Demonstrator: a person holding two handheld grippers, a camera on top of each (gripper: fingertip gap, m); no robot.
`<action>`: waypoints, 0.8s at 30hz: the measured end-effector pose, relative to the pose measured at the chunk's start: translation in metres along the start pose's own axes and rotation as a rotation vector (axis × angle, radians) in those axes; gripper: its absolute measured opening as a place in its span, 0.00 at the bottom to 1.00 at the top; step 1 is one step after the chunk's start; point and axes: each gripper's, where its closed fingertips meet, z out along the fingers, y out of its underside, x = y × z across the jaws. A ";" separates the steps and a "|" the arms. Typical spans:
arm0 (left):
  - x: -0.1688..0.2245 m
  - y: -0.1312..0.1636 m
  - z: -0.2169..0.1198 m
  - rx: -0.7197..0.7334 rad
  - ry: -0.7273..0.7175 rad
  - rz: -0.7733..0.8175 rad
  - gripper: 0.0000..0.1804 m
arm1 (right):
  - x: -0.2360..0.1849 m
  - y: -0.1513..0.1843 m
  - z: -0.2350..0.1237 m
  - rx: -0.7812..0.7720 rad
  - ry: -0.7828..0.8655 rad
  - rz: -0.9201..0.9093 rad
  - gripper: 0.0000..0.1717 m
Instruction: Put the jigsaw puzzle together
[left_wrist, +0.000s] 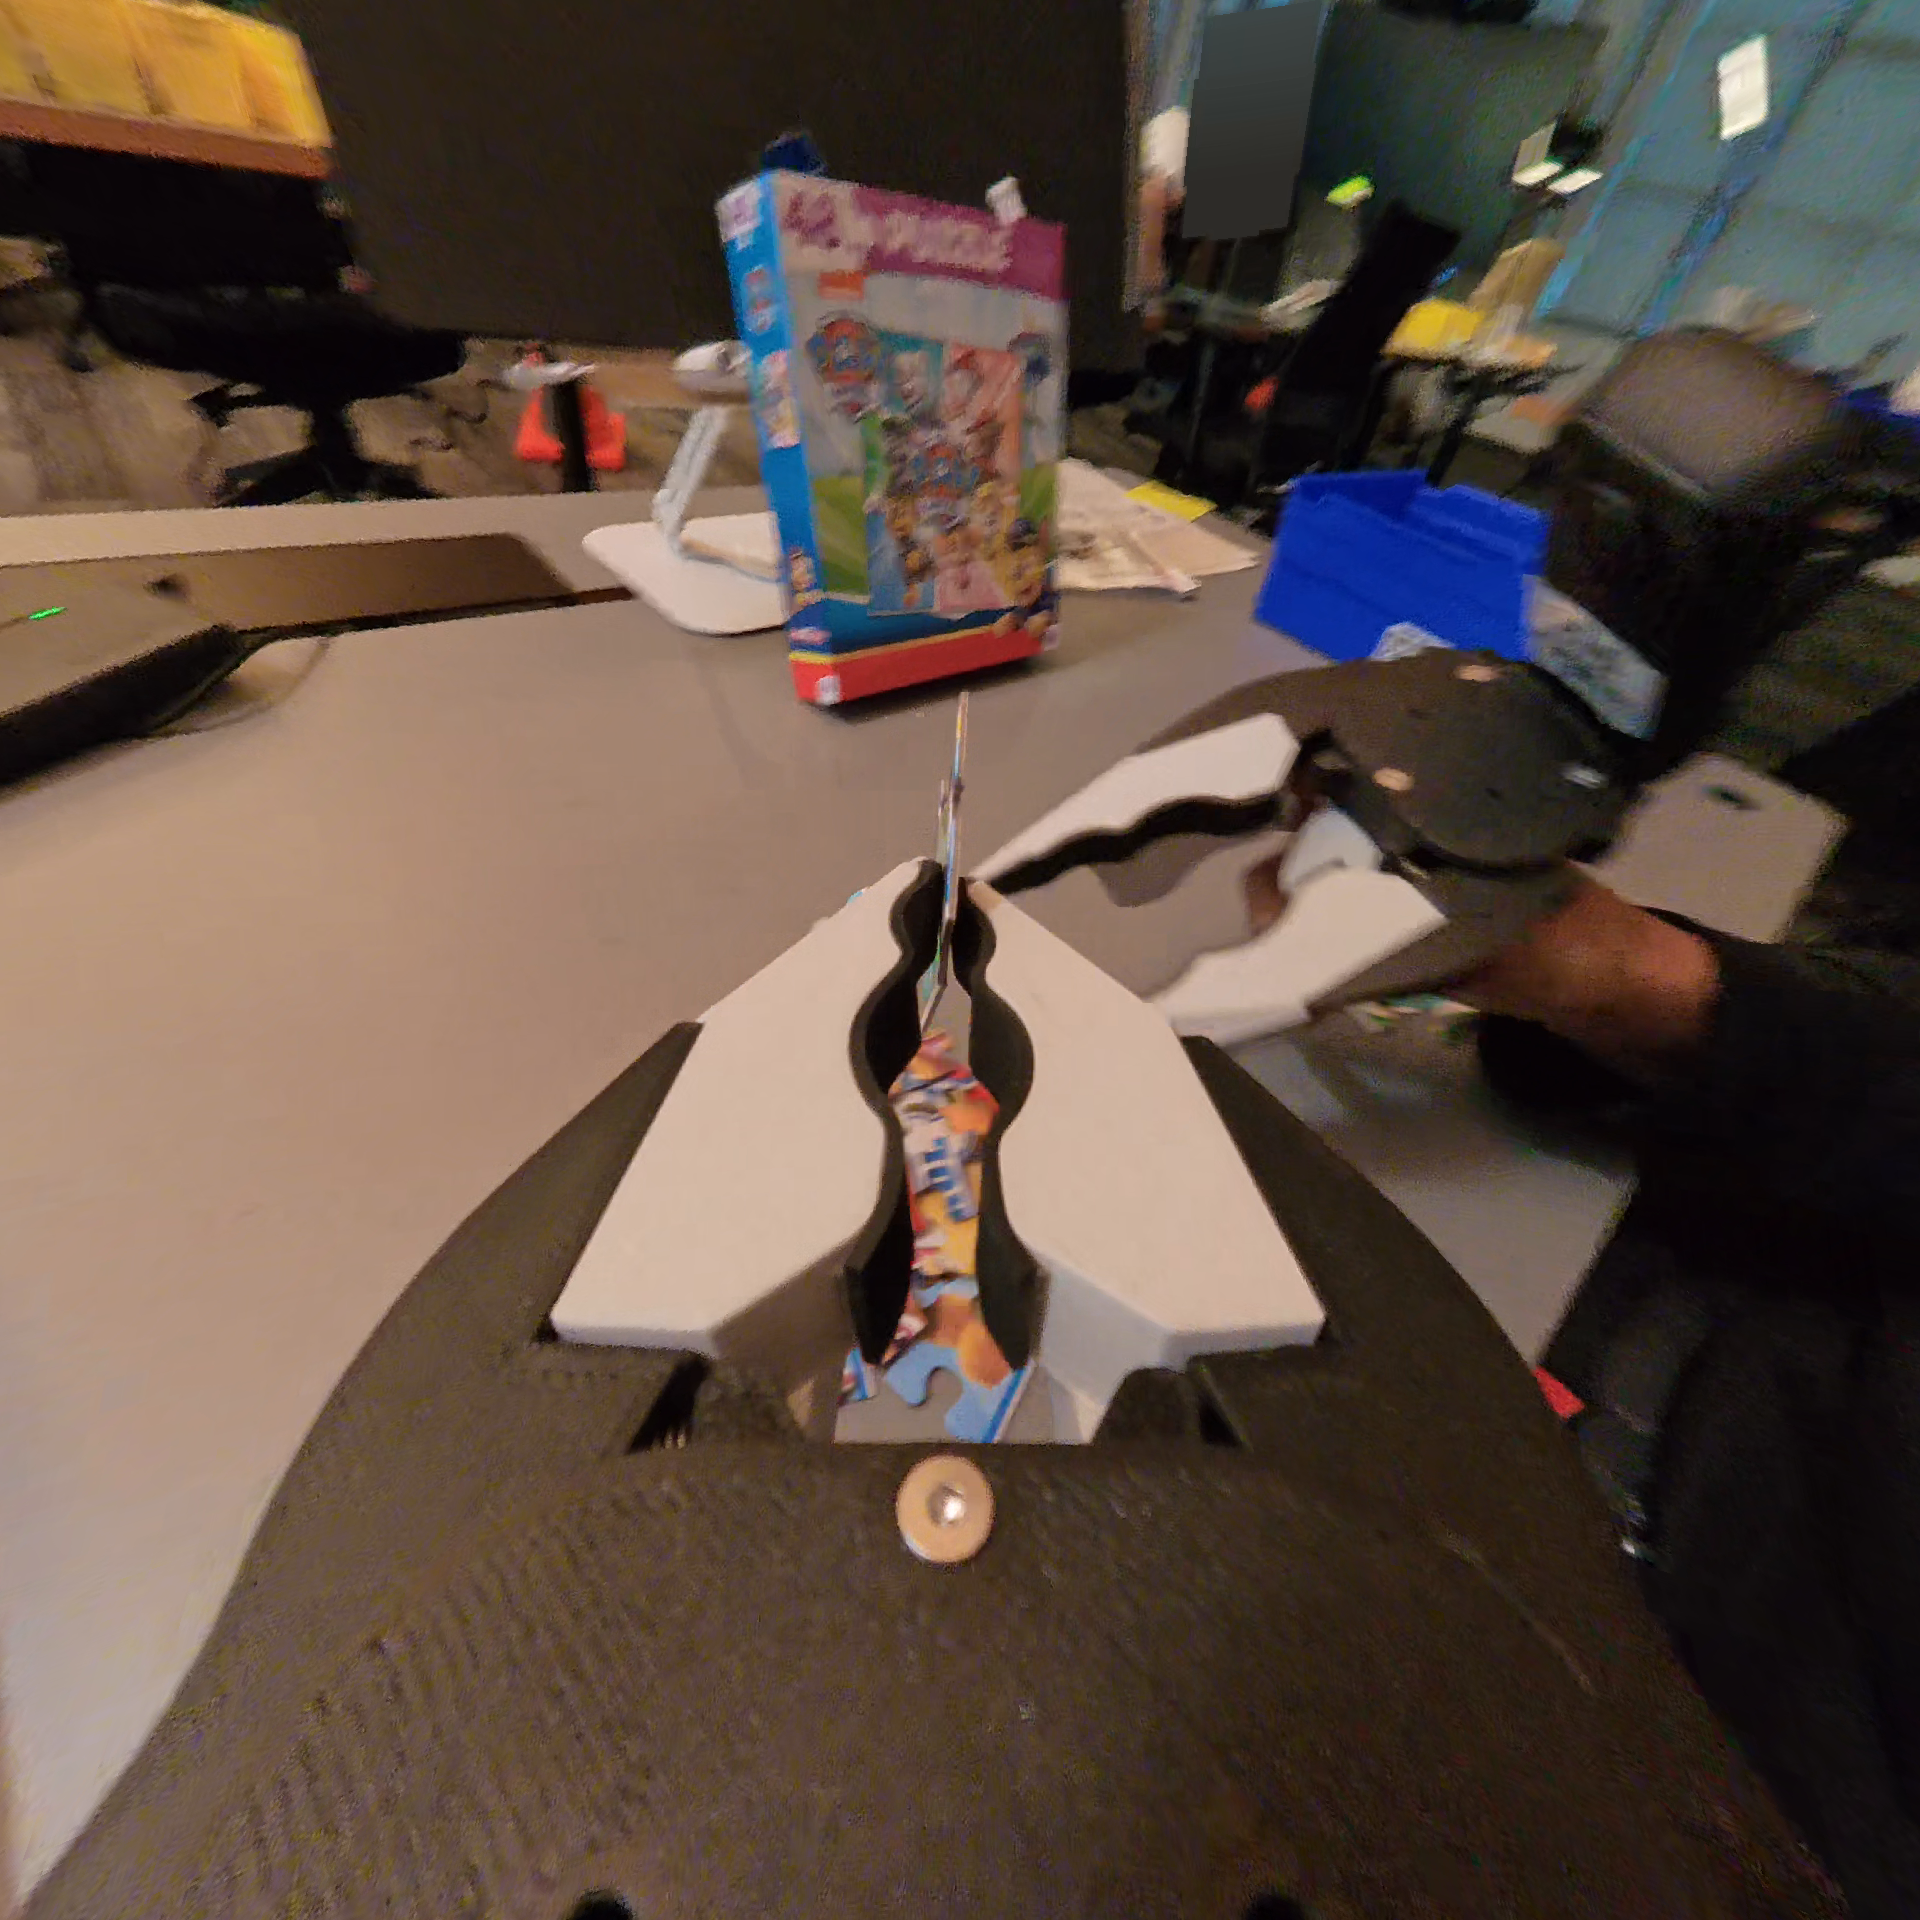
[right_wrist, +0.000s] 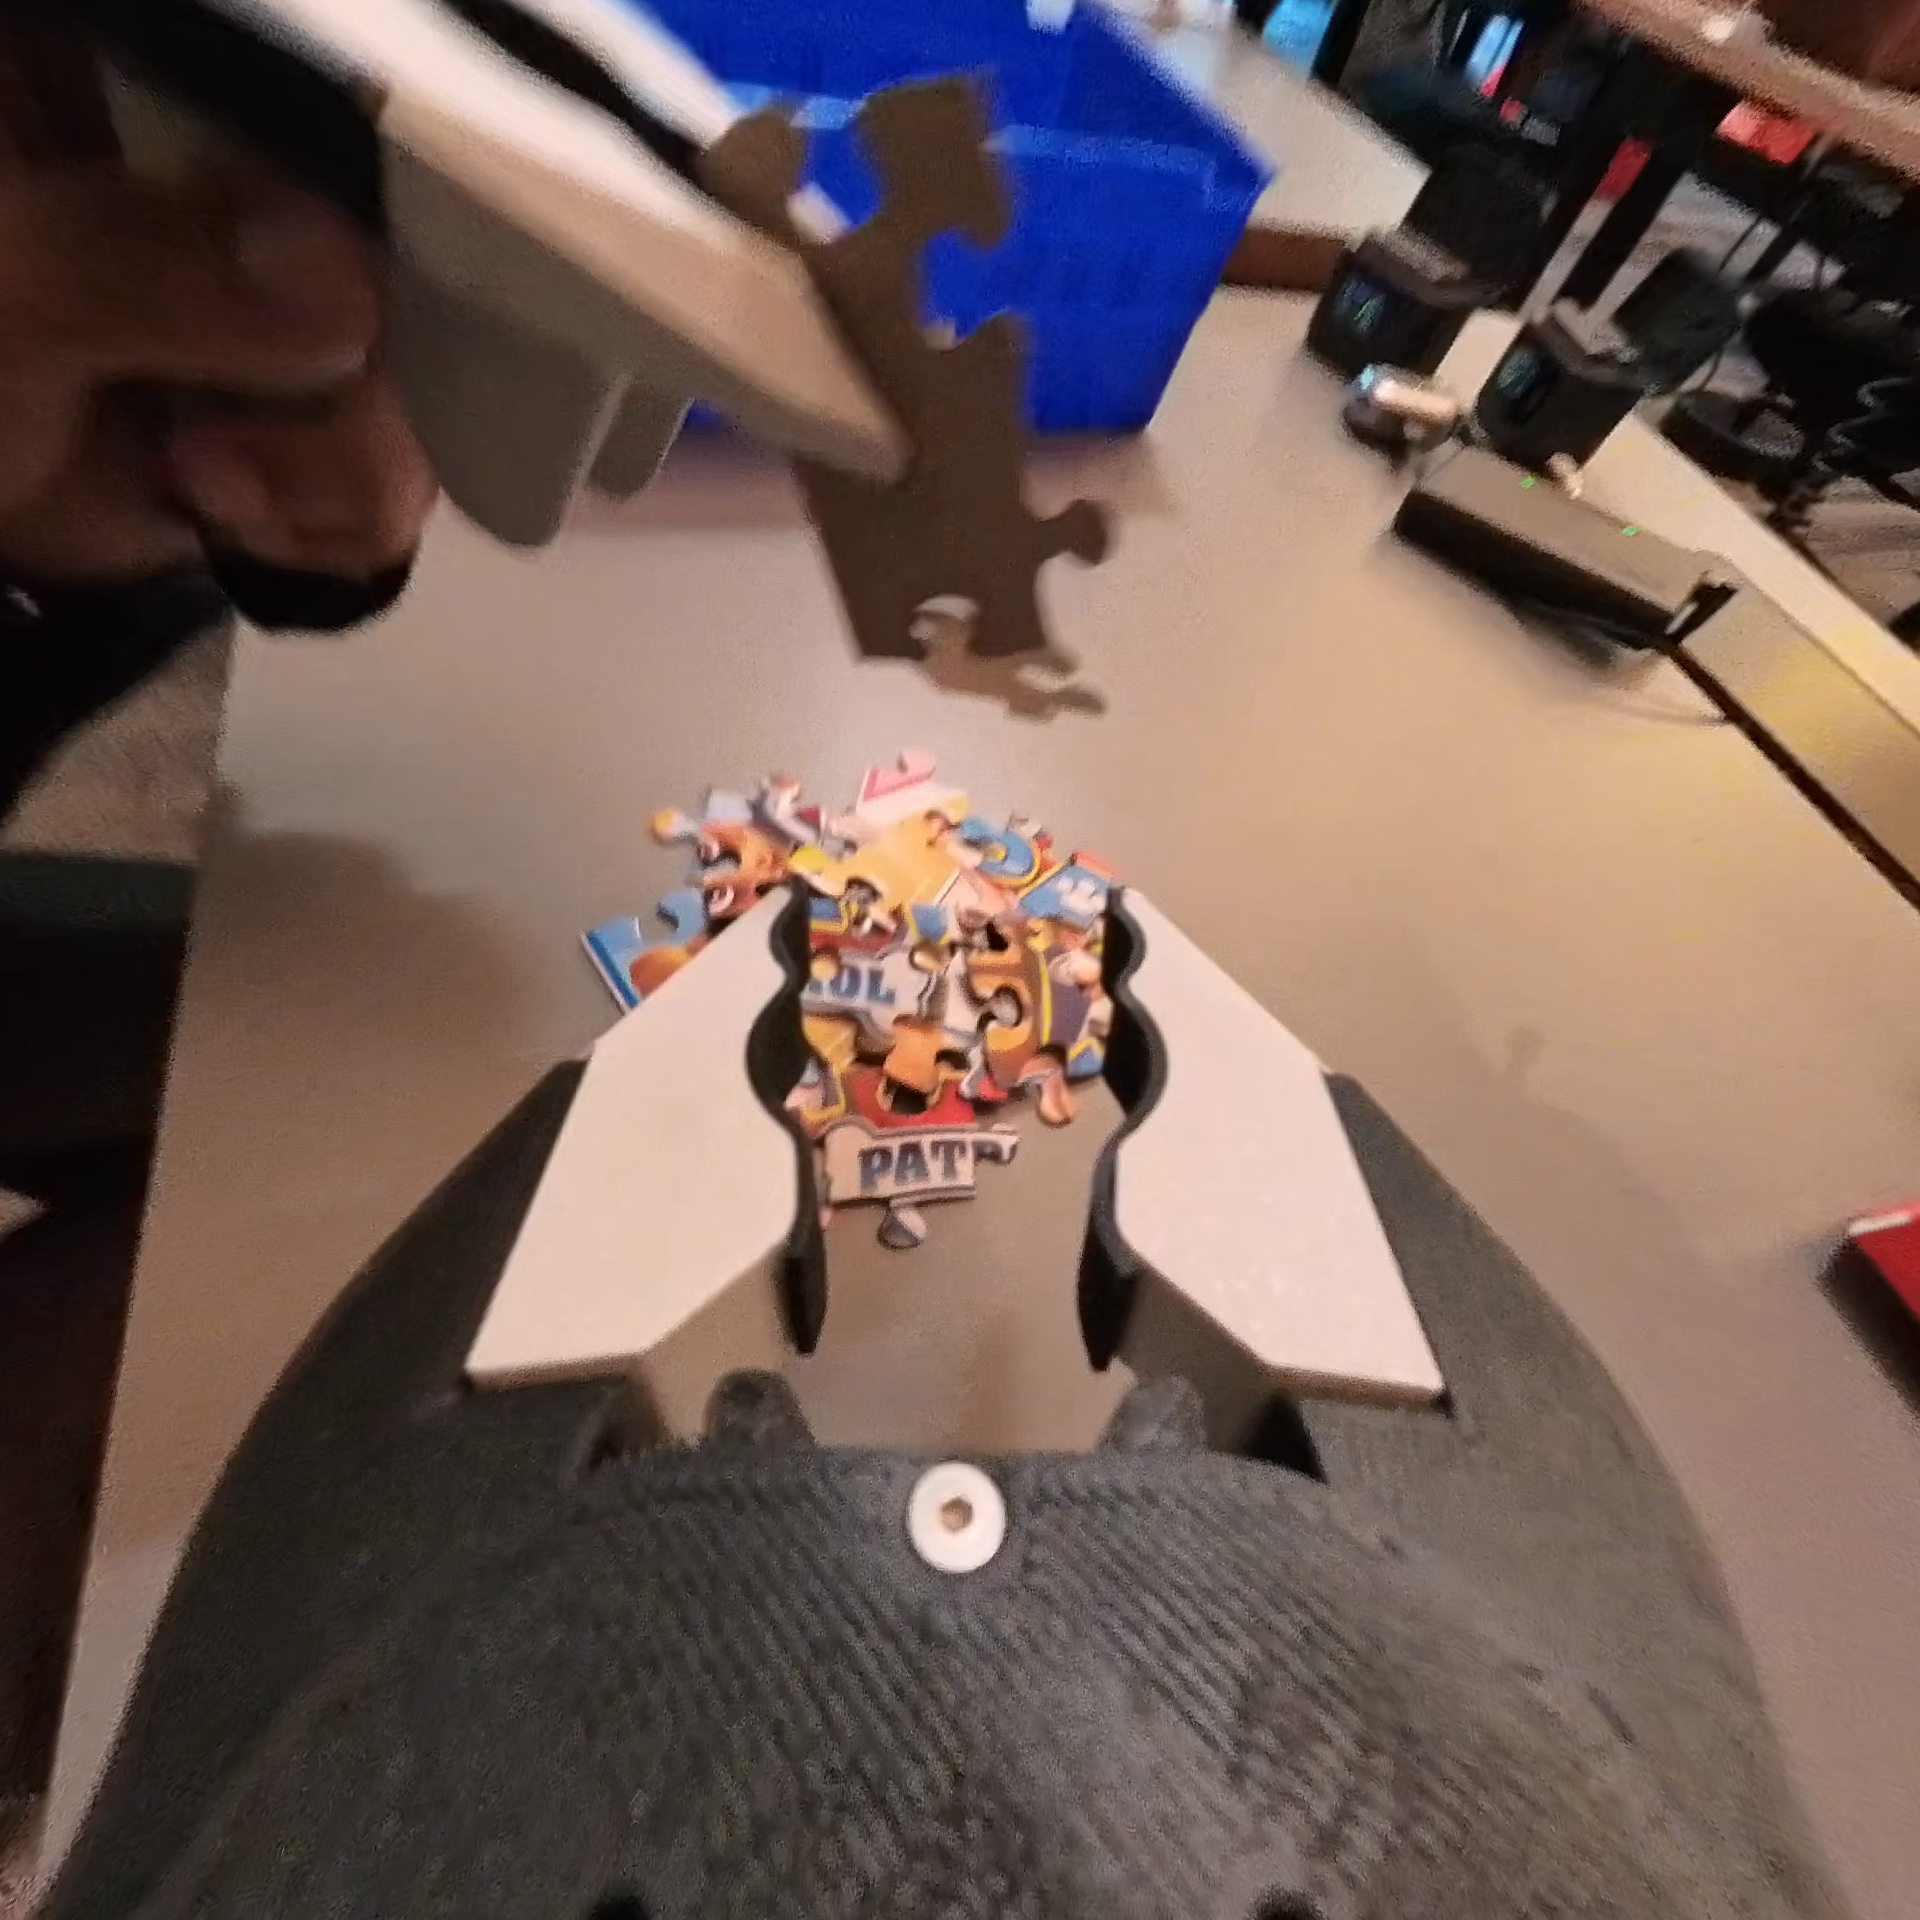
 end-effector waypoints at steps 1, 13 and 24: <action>0.010 -0.004 -0.002 0.023 0.069 -0.008 0.00 | 0.004 -0.008 -0.005 0.044 -0.020 0.025 0.32; 0.031 -0.015 -0.014 0.118 0.287 -0.071 0.00 | -0.016 -0.015 -0.010 0.001 -0.214 -0.185 0.00; 0.008 0.000 -0.004 0.065 0.145 -0.026 0.00 | -0.004 0.017 0.013 -0.143 -0.057 -0.300 0.33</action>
